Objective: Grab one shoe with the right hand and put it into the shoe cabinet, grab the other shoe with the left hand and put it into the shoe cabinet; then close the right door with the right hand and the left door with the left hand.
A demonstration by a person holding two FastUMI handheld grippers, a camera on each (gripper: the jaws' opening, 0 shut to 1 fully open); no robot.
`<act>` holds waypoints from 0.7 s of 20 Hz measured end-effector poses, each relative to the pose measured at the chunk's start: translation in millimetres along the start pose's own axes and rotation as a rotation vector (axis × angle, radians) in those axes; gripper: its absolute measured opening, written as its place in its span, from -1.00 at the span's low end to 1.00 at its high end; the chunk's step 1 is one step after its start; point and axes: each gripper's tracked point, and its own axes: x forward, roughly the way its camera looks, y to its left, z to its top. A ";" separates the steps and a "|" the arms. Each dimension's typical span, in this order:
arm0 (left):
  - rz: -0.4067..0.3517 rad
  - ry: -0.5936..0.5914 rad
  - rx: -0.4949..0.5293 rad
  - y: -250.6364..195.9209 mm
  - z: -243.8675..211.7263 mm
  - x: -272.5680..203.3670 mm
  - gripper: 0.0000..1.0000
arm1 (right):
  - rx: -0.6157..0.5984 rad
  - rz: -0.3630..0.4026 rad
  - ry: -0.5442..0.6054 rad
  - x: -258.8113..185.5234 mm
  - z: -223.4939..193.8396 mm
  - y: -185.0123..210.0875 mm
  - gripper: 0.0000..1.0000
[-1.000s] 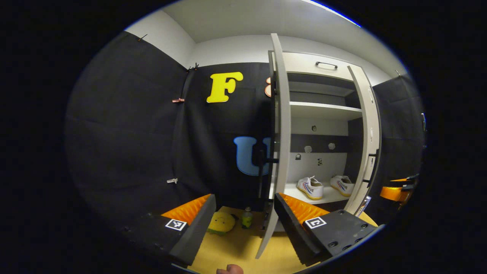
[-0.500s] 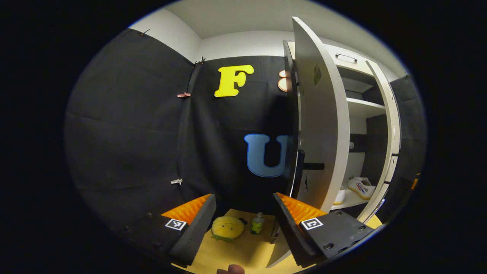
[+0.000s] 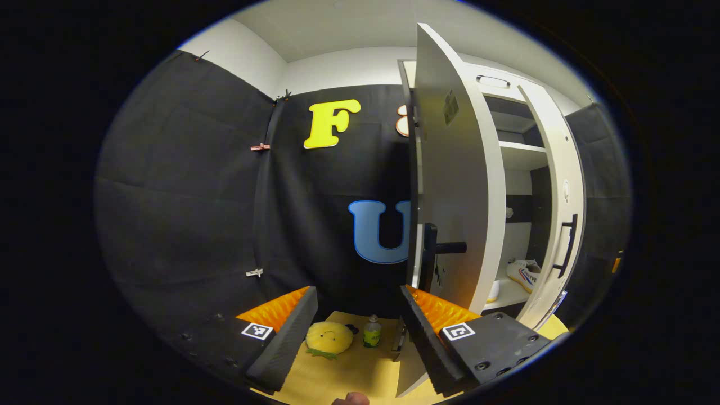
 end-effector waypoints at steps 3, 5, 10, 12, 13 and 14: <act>-0.023 -0.002 -0.001 -21.0 0.5 -5.8 0.86 | 0.007 0.015 -0.002 -0.5 1.0 3.6 0.97; -0.042 0.000 -0.011 -37.4 -1.1 -11.3 0.86 | -0.005 0.019 -0.003 -3.7 0.9 3.5 0.97; -0.141 -0.002 -0.026 -97.4 -3.0 -7.2 0.87 | 0.002 0.009 -0.007 -11.2 1.9 -3.3 0.97; -0.203 0.000 -0.043 -128.9 -2.4 -5.4 0.82 | 0.005 0.000 -0.007 -13.5 2.0 -8.3 0.96; -0.229 -0.003 -0.056 -142.1 -2.0 -7.3 0.87 | 0.006 -0.004 -0.007 -15.4 2.0 -9.6 0.97; -0.245 -0.009 -0.065 -152.1 -0.6 -10.8 0.89 | 0.008 -0.010 -0.008 -16.5 2.4 -11.0 0.97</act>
